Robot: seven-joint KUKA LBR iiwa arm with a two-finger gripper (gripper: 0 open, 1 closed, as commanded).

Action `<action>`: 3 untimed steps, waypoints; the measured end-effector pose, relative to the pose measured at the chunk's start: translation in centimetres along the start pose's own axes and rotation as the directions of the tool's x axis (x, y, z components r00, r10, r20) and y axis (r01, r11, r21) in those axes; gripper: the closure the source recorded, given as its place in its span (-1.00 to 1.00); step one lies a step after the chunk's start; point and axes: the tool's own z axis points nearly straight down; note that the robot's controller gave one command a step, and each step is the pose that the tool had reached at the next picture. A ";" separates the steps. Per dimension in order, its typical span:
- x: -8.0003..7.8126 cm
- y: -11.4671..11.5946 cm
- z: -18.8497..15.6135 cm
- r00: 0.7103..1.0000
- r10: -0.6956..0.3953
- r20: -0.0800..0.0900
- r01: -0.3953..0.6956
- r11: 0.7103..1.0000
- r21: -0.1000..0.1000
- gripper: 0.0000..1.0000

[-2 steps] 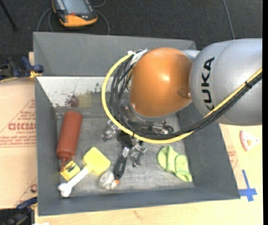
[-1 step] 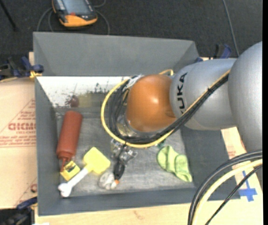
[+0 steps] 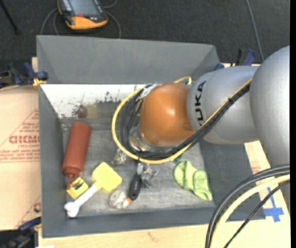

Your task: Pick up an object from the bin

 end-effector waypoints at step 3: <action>0.6 0.5 -4.9 1.000 0.011 -0.021 -0.011 1.000 -0.012 1.00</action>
Offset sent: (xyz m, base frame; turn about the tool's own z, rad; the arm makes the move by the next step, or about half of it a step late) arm 0.0000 0.0000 0.0000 0.0000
